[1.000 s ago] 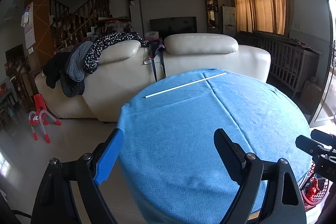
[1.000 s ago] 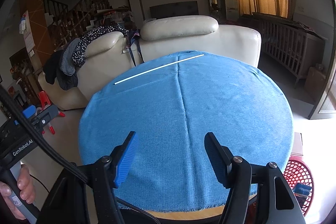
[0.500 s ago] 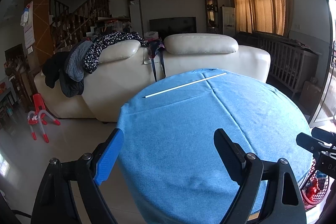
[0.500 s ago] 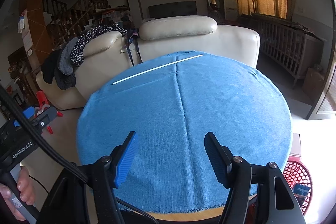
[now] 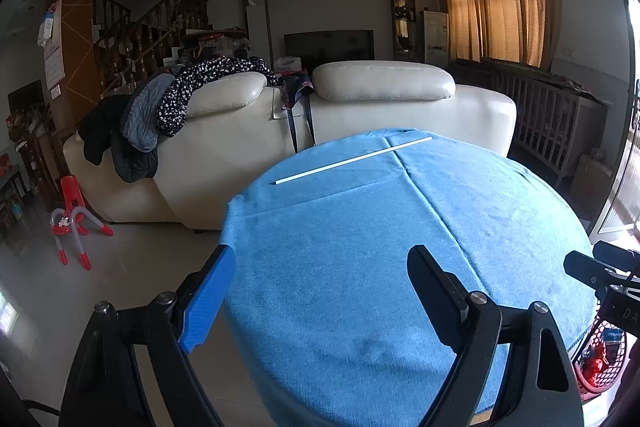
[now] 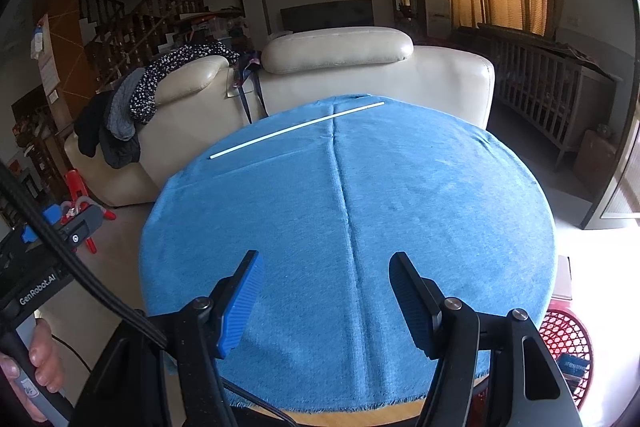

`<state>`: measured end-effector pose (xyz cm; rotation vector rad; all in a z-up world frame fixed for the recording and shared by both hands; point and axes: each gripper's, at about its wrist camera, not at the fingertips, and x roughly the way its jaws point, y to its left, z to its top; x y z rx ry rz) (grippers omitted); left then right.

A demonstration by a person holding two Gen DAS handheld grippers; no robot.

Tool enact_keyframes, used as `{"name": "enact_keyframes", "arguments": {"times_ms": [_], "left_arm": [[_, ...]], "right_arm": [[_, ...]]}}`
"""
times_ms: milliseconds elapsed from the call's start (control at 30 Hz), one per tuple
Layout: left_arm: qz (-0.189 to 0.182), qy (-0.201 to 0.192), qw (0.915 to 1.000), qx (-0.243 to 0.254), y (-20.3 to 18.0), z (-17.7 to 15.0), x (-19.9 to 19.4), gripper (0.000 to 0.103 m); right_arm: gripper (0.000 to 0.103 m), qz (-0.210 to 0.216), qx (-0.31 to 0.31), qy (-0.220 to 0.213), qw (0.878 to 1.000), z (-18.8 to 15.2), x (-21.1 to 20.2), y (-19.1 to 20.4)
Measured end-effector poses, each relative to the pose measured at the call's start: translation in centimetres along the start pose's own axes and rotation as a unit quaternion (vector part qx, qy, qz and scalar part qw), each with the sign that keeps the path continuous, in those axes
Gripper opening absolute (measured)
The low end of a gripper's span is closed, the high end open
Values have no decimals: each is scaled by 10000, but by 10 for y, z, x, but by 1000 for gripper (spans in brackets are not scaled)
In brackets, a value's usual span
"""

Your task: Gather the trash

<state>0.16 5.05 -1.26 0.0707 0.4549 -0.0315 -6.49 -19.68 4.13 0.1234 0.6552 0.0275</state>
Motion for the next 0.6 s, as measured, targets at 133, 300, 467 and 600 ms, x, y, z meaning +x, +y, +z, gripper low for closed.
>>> {"name": "enact_keyframes", "arguments": {"times_ms": [133, 300, 467, 600], "left_arm": [[-39, 45, 10000, -8, -2, 2, 7, 88], [-87, 159, 9998, 17, -8, 5, 21, 88], [-221, 325, 9992, 82, -16, 6, 44, 88], [-431, 710, 9965, 117, -29, -1, 83, 88]], "right_arm": [[69, -52, -13, 27, 10000, 3, 5, -3], [69, -109, 56, 92, 9999, 8, 15, -12], [69, -207, 115, 140, 9996, 12, 33, -25], [71, -402, 189, 158, 9989, 12, 60, -48]]}}
